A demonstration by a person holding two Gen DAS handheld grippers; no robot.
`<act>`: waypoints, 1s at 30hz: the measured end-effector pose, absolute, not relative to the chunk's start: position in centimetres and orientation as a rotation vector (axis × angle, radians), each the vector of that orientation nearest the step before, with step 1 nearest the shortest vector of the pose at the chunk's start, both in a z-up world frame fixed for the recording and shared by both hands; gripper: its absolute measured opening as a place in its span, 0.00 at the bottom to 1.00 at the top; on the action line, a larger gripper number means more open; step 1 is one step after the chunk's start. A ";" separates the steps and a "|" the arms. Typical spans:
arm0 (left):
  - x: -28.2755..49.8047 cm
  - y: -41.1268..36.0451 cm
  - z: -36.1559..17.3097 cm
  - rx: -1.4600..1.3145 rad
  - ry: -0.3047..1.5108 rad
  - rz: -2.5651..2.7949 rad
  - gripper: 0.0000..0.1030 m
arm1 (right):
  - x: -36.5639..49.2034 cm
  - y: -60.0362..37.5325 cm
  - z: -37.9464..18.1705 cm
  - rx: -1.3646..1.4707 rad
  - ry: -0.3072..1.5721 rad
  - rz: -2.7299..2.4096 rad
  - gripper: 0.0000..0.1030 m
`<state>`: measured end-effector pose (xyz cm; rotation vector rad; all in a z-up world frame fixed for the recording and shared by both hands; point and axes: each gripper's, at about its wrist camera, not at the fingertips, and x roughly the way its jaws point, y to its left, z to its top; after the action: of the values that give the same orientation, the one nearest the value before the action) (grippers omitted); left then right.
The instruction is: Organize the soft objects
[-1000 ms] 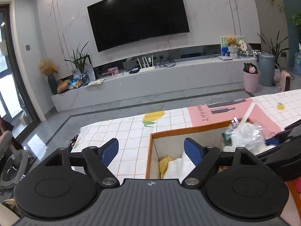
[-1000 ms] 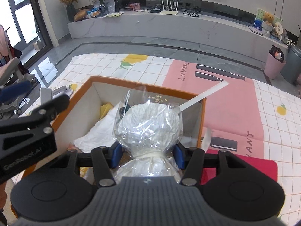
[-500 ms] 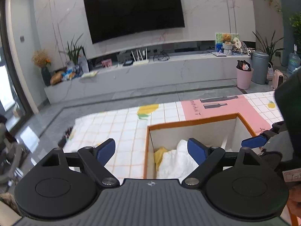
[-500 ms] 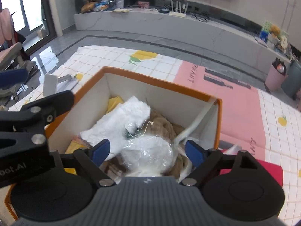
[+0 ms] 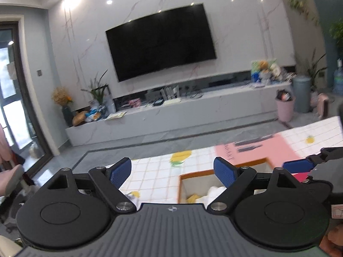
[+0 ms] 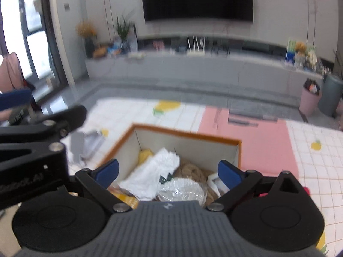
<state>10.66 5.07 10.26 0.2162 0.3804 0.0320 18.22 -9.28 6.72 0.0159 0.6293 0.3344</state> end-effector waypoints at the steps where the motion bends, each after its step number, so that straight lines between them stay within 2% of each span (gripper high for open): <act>1: 9.8 5.1 10.6 0.200 0.371 0.020 0.98 | 17.1 -9.8 7.2 0.028 0.594 0.338 0.94; 8: 3.9 4.3 11.1 0.071 0.375 -0.027 0.98 | 9.2 -12.8 9.9 0.003 0.437 0.314 0.95; 13: 0.3 3.4 10.6 0.080 0.343 -0.051 0.98 | 3.9 -14.8 10.2 -0.028 0.403 0.286 0.95; 30: -5.1 -0.1 4.2 0.086 0.393 -0.149 0.98 | -5.0 -19.0 3.6 0.069 0.459 0.167 0.95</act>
<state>-5.09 -0.10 4.23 0.0856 0.3930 -0.1487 -4.98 -18.96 3.57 0.0690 0.4591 0.1673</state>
